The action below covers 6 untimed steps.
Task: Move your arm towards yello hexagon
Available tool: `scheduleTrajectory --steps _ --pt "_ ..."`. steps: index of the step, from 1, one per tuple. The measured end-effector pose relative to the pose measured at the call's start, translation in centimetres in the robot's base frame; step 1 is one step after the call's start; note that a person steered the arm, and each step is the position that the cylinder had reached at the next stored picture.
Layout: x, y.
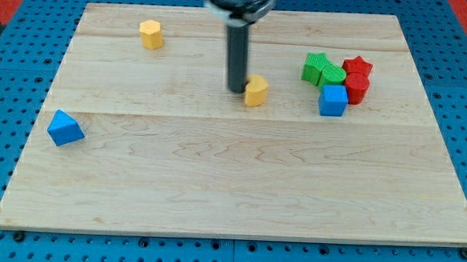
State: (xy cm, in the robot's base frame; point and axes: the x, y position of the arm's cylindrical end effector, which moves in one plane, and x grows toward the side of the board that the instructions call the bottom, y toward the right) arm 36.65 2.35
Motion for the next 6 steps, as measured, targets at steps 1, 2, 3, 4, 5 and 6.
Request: scheduleTrajectory --steps 1,2,3,4,5,6 --pt "-1.2 5.3" --pt "-2.9 0.4" --pt "-6.0 -12.8" --pt "-4.5 -21.9" --pt "-3.6 -24.5" --pt "-6.2 -28.1"
